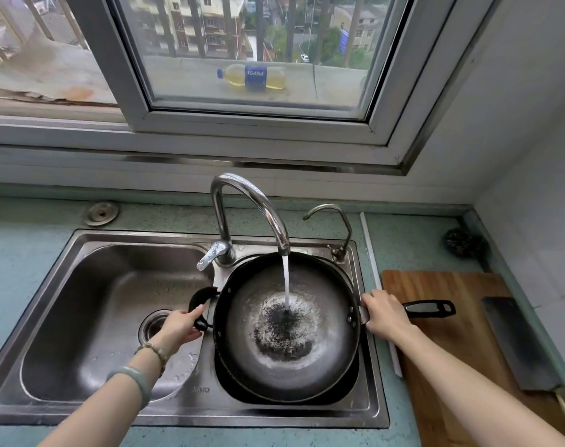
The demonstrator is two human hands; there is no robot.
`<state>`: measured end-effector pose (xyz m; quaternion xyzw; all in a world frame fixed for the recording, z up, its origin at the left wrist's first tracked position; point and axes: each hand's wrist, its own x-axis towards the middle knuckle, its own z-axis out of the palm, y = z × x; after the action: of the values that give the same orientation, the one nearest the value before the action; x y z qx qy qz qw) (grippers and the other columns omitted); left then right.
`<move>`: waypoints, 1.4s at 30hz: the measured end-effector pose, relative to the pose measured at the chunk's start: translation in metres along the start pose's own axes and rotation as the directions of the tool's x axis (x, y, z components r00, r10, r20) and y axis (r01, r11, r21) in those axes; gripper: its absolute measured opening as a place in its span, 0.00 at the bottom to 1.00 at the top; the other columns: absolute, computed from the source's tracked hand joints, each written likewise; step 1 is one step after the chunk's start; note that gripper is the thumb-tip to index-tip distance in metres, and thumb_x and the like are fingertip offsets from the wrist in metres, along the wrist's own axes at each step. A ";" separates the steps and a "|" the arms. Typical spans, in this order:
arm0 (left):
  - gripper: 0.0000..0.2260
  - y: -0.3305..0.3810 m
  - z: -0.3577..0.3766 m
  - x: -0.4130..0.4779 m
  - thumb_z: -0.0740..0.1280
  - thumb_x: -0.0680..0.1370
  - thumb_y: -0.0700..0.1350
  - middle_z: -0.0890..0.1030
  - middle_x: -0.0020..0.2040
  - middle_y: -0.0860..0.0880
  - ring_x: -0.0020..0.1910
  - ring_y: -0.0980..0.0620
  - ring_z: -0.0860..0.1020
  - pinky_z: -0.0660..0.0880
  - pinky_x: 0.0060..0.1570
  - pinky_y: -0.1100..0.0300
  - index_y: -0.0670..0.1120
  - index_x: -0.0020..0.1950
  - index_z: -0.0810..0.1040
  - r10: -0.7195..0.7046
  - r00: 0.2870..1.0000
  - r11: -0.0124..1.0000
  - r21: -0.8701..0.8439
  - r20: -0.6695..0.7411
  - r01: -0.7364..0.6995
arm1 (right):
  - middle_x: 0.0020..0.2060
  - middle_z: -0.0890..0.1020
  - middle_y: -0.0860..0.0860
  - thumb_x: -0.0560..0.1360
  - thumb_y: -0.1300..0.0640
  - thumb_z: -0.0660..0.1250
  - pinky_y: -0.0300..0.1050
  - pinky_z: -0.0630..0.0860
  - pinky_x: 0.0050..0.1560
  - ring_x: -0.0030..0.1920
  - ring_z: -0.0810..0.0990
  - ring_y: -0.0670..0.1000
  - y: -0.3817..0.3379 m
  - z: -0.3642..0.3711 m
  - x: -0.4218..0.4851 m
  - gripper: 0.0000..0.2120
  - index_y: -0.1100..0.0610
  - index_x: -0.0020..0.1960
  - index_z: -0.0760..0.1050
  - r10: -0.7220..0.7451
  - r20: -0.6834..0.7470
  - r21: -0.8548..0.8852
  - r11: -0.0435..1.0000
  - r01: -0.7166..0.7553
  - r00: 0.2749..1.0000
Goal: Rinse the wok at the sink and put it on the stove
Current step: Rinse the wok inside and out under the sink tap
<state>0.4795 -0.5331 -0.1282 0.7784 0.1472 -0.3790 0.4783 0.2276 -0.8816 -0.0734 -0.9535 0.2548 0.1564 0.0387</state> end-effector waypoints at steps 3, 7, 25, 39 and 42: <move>0.14 -0.002 0.001 0.003 0.65 0.78 0.50 0.78 0.41 0.40 0.37 0.45 0.78 0.80 0.39 0.55 0.39 0.42 0.74 0.022 0.999 1.000 0.022 -0.033 -0.021 | 0.54 0.76 0.56 0.72 0.57 0.63 0.49 0.69 0.55 0.59 0.73 0.58 0.001 -0.002 -0.001 0.13 0.58 0.56 0.73 -0.013 0.053 -0.001 1.000 0.013 0.999; 0.15 -0.004 0.001 0.001 0.67 0.77 0.50 0.78 0.37 0.39 0.33 0.45 0.78 0.80 0.44 0.49 0.37 0.41 0.74 0.065 0.997 0.994 0.095 -0.035 -0.062 | 0.54 0.75 0.57 0.71 0.55 0.67 0.48 0.70 0.55 0.58 0.73 0.59 0.003 -0.001 -0.003 0.15 0.59 0.56 0.73 -0.028 0.109 0.047 0.999 0.023 0.994; 0.26 0.044 -0.005 -0.068 0.65 0.78 0.44 0.64 0.70 0.37 0.70 0.39 0.63 0.59 0.70 0.51 0.35 0.72 0.62 0.593 0.804 0.639 0.637 -0.051 -0.431 | 0.46 0.81 0.53 0.73 0.61 0.69 0.45 0.75 0.53 0.47 0.79 0.51 -0.045 -0.095 -0.006 0.07 0.58 0.51 0.80 -0.050 -0.328 0.490 0.845 0.215 0.943; 0.33 0.058 0.007 -0.070 0.62 0.77 0.49 0.55 0.78 0.42 0.78 0.45 0.55 0.56 0.74 0.50 0.40 0.78 0.53 0.677 0.704 0.125 0.909 0.215 -0.397 | 0.32 0.78 0.51 0.69 0.55 0.73 0.44 0.69 0.40 0.35 0.73 0.52 -0.158 -0.202 0.016 0.08 0.59 0.41 0.79 -0.183 -0.378 0.514 0.774 0.370 0.907; 0.34 0.055 0.010 -0.068 0.60 0.78 0.51 0.50 0.79 0.44 0.78 0.47 0.51 0.53 0.75 0.52 0.41 0.78 0.48 0.641 0.732 0.075 0.930 0.231 -0.359 | 0.35 0.80 0.51 0.68 0.55 0.74 0.42 0.69 0.42 0.38 0.75 0.52 -0.158 -0.202 0.015 0.08 0.58 0.45 0.82 -0.152 -0.397 0.520 0.776 0.358 0.905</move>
<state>0.4621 -0.5599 -0.0456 0.9396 -0.3269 -0.1016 0.0033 0.3749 -0.7824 0.1123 -0.9335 0.1595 -0.0992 0.3055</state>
